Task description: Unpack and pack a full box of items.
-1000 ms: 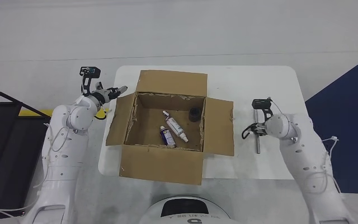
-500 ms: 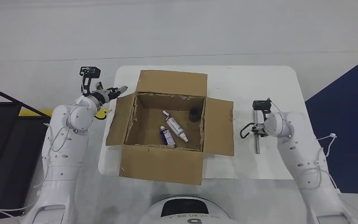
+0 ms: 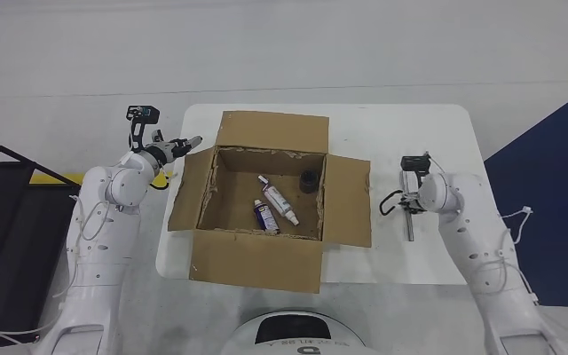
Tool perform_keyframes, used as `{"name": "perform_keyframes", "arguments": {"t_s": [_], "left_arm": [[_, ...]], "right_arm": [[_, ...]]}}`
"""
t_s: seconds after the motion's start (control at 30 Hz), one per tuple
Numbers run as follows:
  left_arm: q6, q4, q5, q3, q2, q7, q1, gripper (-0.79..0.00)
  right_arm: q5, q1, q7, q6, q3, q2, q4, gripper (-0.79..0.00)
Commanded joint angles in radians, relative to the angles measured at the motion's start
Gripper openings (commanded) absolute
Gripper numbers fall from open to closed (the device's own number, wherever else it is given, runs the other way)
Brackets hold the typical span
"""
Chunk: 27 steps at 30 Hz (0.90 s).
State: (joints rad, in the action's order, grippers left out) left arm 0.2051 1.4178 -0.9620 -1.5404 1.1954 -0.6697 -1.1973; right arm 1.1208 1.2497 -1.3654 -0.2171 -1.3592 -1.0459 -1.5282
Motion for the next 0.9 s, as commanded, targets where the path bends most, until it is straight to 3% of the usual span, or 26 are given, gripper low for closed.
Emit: {"name": "perform_keyframes", "arguments": {"t_s": [0.0,0.27,0.6,0.87], "left_arm": [[0.000,0.000,0.000,0.000,0.000,0.000,0.000,0.000],[0.000,0.000,0.000,0.000,0.000,0.000,0.000,0.000],[0.000,0.000,0.000,0.000,0.000,0.000,0.000,0.000],[0.000,0.000,0.000,0.000,0.000,0.000,0.000,0.000]], "right_arm": [[-0.016,0.016,0.006,0.003,-0.026,0.003,-0.023,-0.785],[-0.050,0.078,0.019,0.018,-0.101,0.012,-0.094,-0.785],[-0.095,0.051,0.022,0.028,-0.092,0.007,-0.045,-0.785],[-0.407,0.059,0.078,0.138,-0.213,0.008,0.071,-0.785]]}}
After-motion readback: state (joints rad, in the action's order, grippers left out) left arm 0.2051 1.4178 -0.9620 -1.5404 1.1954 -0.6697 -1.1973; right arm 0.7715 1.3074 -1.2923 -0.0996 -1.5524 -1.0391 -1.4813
